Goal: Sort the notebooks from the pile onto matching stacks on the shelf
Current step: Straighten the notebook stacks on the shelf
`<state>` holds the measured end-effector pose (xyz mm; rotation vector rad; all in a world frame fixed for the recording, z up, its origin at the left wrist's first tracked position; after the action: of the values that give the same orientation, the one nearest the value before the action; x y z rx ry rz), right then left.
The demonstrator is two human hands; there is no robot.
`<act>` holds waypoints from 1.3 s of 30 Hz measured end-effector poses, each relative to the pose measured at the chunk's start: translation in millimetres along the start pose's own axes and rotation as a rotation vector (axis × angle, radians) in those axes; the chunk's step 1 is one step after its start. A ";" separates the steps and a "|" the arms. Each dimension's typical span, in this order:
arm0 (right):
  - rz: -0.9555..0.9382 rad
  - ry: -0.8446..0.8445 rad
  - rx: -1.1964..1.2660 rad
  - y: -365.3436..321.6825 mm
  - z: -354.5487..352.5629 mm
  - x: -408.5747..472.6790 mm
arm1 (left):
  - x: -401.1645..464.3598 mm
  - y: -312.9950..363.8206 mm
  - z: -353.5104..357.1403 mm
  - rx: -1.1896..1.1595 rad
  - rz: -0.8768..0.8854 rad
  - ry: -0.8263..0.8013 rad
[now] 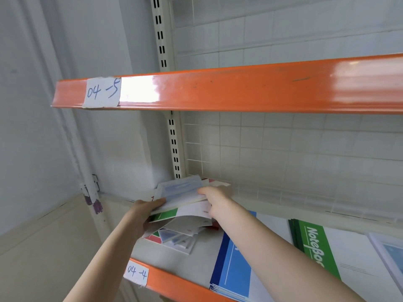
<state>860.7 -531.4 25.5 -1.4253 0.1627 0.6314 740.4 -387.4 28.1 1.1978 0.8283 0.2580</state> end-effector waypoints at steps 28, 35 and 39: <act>-0.365 -0.162 0.162 -36.0 -209.1 -129.1 | -97.5 -10.0 119.9 -0.106 0.203 -0.467; -0.431 0.109 -0.029 -18.1 -320.1 -171.6 | -153.5 -51.7 229.9 -0.056 0.128 -0.808; -0.484 0.254 -0.055 -10.3 -363.1 -190.9 | -180.1 -85.0 275.7 -0.098 -0.011 -0.905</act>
<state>802.7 -935.8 64.0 -1.5237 -0.0037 0.0575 785.4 -722.8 62.2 1.0610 0.0280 -0.2505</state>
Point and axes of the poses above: each hand's wrist, its own x-axis towards the middle knuckle, its own z-axis out of the palm, y = z × x, the point moved 5 cm from there along x, towards the middle knuckle
